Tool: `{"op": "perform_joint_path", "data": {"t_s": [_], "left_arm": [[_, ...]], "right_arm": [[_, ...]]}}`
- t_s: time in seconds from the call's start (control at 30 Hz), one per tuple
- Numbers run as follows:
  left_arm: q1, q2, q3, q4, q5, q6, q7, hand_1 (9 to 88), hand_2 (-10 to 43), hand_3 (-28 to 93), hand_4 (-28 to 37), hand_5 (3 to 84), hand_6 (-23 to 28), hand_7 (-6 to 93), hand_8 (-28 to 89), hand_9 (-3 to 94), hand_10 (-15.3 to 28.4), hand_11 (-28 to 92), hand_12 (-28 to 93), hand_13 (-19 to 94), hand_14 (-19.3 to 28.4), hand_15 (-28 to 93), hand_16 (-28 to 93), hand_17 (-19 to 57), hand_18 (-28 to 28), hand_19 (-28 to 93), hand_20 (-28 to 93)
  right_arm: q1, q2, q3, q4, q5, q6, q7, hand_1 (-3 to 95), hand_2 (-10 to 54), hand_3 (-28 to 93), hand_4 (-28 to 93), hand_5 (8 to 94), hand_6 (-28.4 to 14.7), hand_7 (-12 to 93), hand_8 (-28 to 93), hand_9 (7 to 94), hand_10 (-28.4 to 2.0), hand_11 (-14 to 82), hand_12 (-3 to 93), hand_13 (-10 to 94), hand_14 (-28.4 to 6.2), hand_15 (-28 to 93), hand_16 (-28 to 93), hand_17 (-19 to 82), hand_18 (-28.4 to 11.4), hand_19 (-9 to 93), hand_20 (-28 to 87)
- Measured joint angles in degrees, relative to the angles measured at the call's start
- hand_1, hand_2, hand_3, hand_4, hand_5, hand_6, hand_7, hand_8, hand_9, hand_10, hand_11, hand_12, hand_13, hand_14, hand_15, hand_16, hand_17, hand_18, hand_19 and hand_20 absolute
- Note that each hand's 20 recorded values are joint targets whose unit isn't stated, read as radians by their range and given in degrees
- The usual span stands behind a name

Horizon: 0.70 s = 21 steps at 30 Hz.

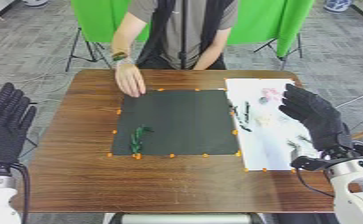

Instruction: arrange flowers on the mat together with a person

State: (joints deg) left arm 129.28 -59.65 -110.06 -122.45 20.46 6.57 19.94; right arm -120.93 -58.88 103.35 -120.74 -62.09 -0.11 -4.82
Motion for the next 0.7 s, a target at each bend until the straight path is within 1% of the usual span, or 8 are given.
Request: {"op": "perform_joint_path", "data": {"t_s": [0.13,0.3,0.43,0.5,0.57,0.6,0.63,0.7], "left_arm": [[-0.1,0.21,0.2,0.01,-0.24,0.07,0.18,28.0,12.2,51,-28.3,36.8,6.9,7.1,-8,24.5,11.3,10,6,13,8.4,8,-4,-5.9,8.5,17,9],[-0.1,0.21,0.3,-0.04,-0.45,0.74,0.41,27.7,12.3,52,-28.3,36.9,7.0,7.3,-8,24.6,11.3,10,6,13,8.4,8,-4,-5.9,8.5,17,9],[-0.1,0.21,0.33,-0.05,-0.51,0.88,0.56,27.3,12.2,54,-28.3,36.9,7.0,7.3,-8,24.6,11.3,10,6,13,8.4,8,-4,-5.9,8.5,17,9],[-0.1,0.21,0.34,-0.07,-0.52,0.97,0.59,27.2,12.2,54,-28.3,37.0,7.1,7.4,-8,24.6,11.3,10,6,13,8.4,8,-4,-5.9,8.5,17,9],[0.0,0.19,0.34,-0.12,-0.53,1.07,0.6,27.0,12.1,55,-28.3,37.0,7.1,7.6,-8,24.8,11.2,10,6,13,8.7,9,-4,-5.8,8.6,17,9],[0.0,0.19,0.34,-0.13,-0.54,1.12,0.62,27.1,12.1,55,-28.3,37.0,7.1,7.6,-8,24.9,11.3,10,6,14,8.8,9,-4,-5.9,8.7,18,9],[0.1,0.19,0.34,-0.15,-0.55,1.18,0.64,27.2,12.1,55,-28.3,37.0,7.1,7.6,-8,24.9,11.2,10,6,14,9.2,9,-4,-5.9,8.8,18,9],[0.2,0.19,0.33,-0.25,-0.57,1.35,0.67,27.2,12.1,55,-28.3,36.9,7.1,7.7,-8,25.1,11.3,11,6,15,9.8,10,-4,-5.9,8.9,18,9]], "right_arm": [[0.1,0.4,-0.5,-0.3,-2.0,2.1,0.8,15.0,1.2,71,-24,35.2,-4.4,12,-9,32.1,-16.5,2.2,15.7,24,-15.0,4,19,10,-14.9,26,12],[0.5,2.8,-3.6,-1.8,-19.5,13.1,7.6,18.0,-2.1,71,-24,34.4,-4.7,12,-9,31.6,-16.7,1.9,16.1,23,-15.2,3,20,9,-15.1,27,12],[-0.5,3.3,-1.5,-2.7,-31.9,13.6,10.9,20.8,-6.1,72,-24,33.7,-4.9,13,-9,31.6,-16.7,1.9,16.6,24,-15.4,5,21,8,-15.7,31,13],[-1.1,3.6,-0.5,-3.2,-35.4,13.3,12.2,22.3,-7.8,72,-24,33.4,-5.1,12,-9,32.6,-17.1,2.7,17.4,26,-15.1,12,24,9,-16.0,37,14],[-1.6,4.3,-0.4,-3.8,-39.3,13.4,15.0,23.8,-8.9,71,-25,33.4,-5.8,13,-9,33.2,-17.5,3.9,18.0,27,-15.4,25,24,10,-16.3,46,16],[-1.7,4.9,-0.8,-4.1,-41.9,13.5,17.6,24.1,-9.0,71,-25,33.4,-6.0,13,-9,33.2,-17.6,4.1,18.2,27,-15.7,27,25,9,-16.7,48,17],[-1.7,5.6,-1.5,-4.4,-45.0,13.6,20.9,24.7,-9.3,71,-26,33.8,-6.7,12,-9,33.3,-18.5,5.1,18.9,27,-16.6,37,23,9,-18.1,53,21],[-1.4,7.3,-3.8,-5.3,-52.0,13.5,29.1,25.6,-9.5,70,-27,35.8,-7.9,12,-9,34.9,-19.9,9.2,21.2,26,-18.4,51,25,8,-19.7,58,26]]}}
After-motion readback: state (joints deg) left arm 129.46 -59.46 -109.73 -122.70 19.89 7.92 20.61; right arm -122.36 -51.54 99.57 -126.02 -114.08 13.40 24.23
